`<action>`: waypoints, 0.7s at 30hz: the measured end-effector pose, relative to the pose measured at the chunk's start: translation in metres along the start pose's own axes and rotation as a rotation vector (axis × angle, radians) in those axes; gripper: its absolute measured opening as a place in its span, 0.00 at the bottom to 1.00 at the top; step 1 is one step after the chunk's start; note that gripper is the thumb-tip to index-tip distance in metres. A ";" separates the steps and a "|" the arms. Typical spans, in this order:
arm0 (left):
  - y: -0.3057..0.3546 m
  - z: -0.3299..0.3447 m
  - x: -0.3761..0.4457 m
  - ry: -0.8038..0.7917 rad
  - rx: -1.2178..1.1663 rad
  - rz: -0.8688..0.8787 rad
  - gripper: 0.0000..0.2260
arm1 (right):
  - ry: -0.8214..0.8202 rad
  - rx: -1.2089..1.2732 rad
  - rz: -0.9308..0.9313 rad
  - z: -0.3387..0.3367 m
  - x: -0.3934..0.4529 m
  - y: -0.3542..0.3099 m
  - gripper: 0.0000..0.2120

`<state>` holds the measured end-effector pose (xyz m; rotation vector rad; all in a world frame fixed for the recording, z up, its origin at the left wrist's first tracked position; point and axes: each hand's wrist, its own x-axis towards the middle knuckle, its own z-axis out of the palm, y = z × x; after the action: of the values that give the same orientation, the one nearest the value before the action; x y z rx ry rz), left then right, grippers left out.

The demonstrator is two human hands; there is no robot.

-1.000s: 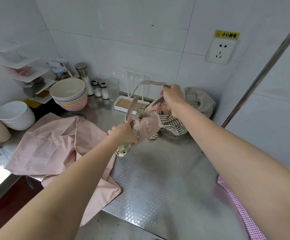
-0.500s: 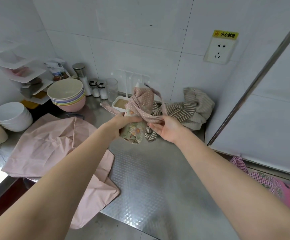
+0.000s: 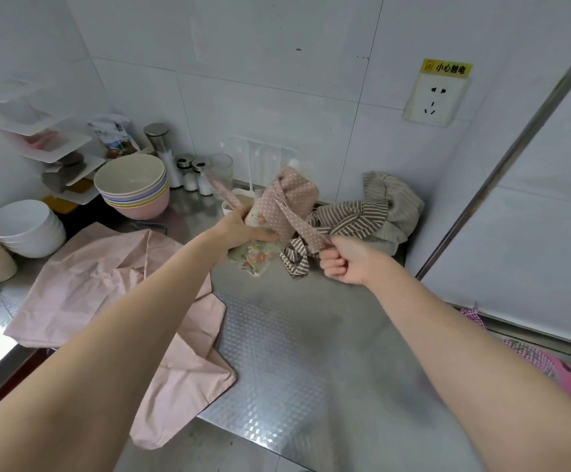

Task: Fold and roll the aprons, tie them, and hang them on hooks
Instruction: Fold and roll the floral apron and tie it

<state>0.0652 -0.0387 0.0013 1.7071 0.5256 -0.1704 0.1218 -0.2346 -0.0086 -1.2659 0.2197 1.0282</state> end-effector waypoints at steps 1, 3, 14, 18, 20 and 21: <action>-0.003 -0.003 0.003 0.097 0.031 -0.028 0.31 | -0.014 0.101 -0.023 -0.002 -0.002 -0.006 0.15; -0.009 -0.008 0.005 0.174 -0.030 -0.088 0.30 | -0.026 0.135 -0.070 0.000 -0.004 -0.015 0.13; 0.016 -0.004 -0.023 -0.498 0.279 0.114 0.23 | 0.044 -0.228 0.001 0.000 -0.001 -0.014 0.17; 0.027 -0.001 -0.024 -0.505 0.743 0.230 0.31 | -0.028 -0.420 -0.047 -0.003 -0.015 -0.018 0.08; 0.030 0.002 -0.022 -0.491 0.914 0.266 0.34 | -0.065 -0.380 -0.073 -0.005 -0.012 -0.020 0.08; 0.029 0.004 -0.020 -0.481 0.947 0.273 0.35 | -0.066 -0.338 -0.087 -0.007 -0.011 -0.021 0.08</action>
<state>0.0604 -0.0509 0.0341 2.5144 -0.2096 -0.6922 0.1337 -0.2453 0.0103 -1.5275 -0.0636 1.0592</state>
